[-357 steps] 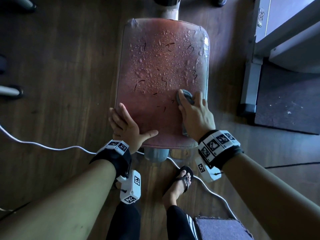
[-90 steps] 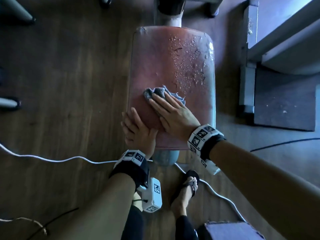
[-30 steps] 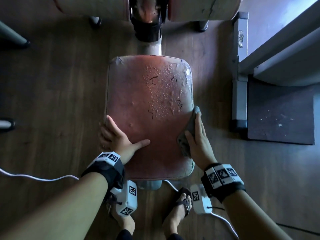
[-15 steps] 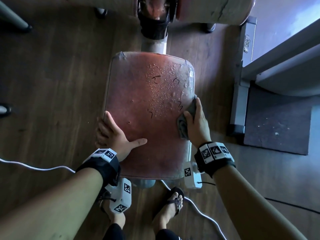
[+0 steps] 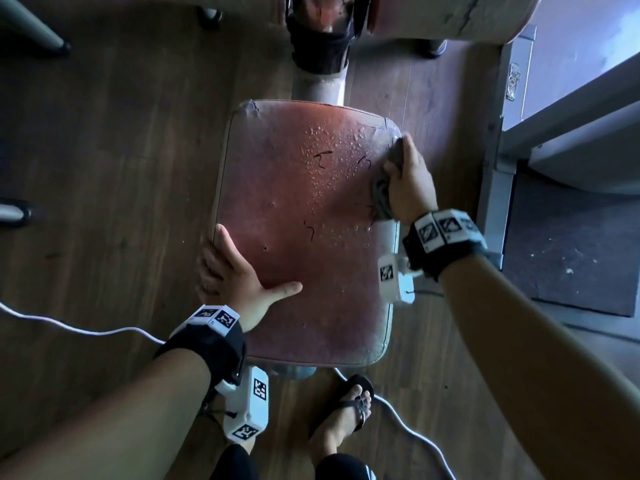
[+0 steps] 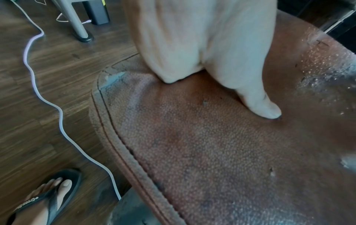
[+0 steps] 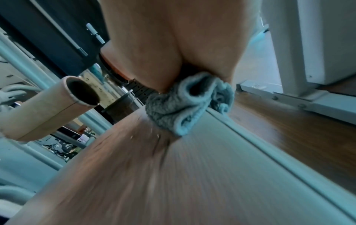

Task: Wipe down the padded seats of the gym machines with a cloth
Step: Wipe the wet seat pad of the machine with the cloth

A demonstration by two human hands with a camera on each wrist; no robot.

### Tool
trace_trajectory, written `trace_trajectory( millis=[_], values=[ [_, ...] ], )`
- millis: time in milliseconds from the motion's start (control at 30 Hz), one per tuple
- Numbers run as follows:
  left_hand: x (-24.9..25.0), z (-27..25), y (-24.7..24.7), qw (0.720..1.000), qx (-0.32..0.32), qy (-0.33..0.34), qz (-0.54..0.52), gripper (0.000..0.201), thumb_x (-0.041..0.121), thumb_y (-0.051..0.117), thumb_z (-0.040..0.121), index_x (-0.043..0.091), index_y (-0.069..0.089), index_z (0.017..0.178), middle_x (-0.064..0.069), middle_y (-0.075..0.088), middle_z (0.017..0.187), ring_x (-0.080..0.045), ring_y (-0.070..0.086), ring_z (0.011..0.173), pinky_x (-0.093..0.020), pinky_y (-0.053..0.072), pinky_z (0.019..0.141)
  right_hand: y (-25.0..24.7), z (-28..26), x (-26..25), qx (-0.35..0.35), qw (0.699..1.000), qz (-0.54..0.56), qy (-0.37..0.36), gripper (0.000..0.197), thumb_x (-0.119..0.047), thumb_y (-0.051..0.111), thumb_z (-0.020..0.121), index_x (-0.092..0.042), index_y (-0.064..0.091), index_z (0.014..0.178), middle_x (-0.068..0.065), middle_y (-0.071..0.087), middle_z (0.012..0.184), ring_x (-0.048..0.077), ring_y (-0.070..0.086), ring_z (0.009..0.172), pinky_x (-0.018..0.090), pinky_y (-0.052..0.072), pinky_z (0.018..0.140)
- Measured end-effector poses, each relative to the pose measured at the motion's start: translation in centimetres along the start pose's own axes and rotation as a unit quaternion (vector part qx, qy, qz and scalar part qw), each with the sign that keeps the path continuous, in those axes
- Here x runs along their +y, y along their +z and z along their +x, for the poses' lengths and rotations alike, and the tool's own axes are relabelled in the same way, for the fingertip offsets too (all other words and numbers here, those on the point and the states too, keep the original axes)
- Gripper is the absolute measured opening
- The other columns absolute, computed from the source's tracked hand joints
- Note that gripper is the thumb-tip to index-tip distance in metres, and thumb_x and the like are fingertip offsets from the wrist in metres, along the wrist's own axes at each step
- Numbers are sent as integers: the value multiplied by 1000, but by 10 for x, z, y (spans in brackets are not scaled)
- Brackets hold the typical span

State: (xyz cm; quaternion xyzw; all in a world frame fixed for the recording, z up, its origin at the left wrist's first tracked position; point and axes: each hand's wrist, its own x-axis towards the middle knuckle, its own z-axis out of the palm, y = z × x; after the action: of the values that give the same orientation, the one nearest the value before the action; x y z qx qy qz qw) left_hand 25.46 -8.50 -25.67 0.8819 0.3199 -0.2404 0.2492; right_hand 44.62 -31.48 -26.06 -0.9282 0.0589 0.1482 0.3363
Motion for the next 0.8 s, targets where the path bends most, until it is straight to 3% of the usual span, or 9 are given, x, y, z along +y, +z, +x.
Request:
trace_trajectory(
  millis=[133,233,300,367,433,467,667,800],
  values=[
    [0,0,0,1000,1,4,-2,159,85,72,36,33,-32,144,-12,-19,159,-39,-1,148,-59,14,115,-7,44,-11,-25,1000,-5,-9,48,-20,40,102,-18,31,150,9,40,150,27,46,128,28,34,99],
    [2,-1,-2,1000,-3,-3,1,159,83,73,37,34,-34,143,-12,-19,159,-38,-2,148,-60,15,114,-8,41,-6,-21,999,18,-25,47,-20,41,102,-19,33,148,8,40,150,25,46,129,21,29,96],
    [4,-1,-3,1000,-8,-9,8,159,84,73,37,33,-35,143,-13,-19,159,-39,-1,147,-60,16,114,-6,32,0,-18,998,25,-47,49,-17,41,102,-19,30,150,7,36,153,24,44,131,21,28,101],
    [5,-1,-4,1000,-13,-12,11,159,84,72,36,32,-35,143,-13,-20,159,-39,-1,147,-60,17,114,-4,30,3,-19,998,11,-62,50,-16,38,102,-19,28,151,8,33,154,27,42,133,32,31,110],
    [7,-1,-4,1000,-19,-16,11,160,82,74,37,32,-35,142,-11,-22,159,-38,-3,148,-60,15,115,-3,35,0,-21,997,-21,-66,48,-18,35,103,-20,29,150,8,32,154,32,42,132,44,31,113],
    [7,0,-4,999,-22,-21,9,160,80,76,37,32,-35,142,-10,-23,159,-38,-4,148,-59,13,115,-3,38,-2,-24,997,-34,-62,47,-19,34,103,-20,29,150,7,32,154,34,41,131,45,30,112],
    [5,0,-3,1000,-12,-14,6,160,83,73,35,33,-33,143,-11,-19,159,-38,-3,148,-59,15,115,-4,38,2,-22,997,-19,-66,47,-20,38,102,-22,33,149,5,35,153,32,42,132,44,32,112],
    [5,0,-3,1000,-19,-21,0,160,85,71,32,35,-34,142,-9,-22,159,-38,-5,148,-58,13,115,-11,18,10,3,998,4,-57,50,-18,49,97,-19,40,146,6,42,147,27,46,128,35,36,109]
  ],
)
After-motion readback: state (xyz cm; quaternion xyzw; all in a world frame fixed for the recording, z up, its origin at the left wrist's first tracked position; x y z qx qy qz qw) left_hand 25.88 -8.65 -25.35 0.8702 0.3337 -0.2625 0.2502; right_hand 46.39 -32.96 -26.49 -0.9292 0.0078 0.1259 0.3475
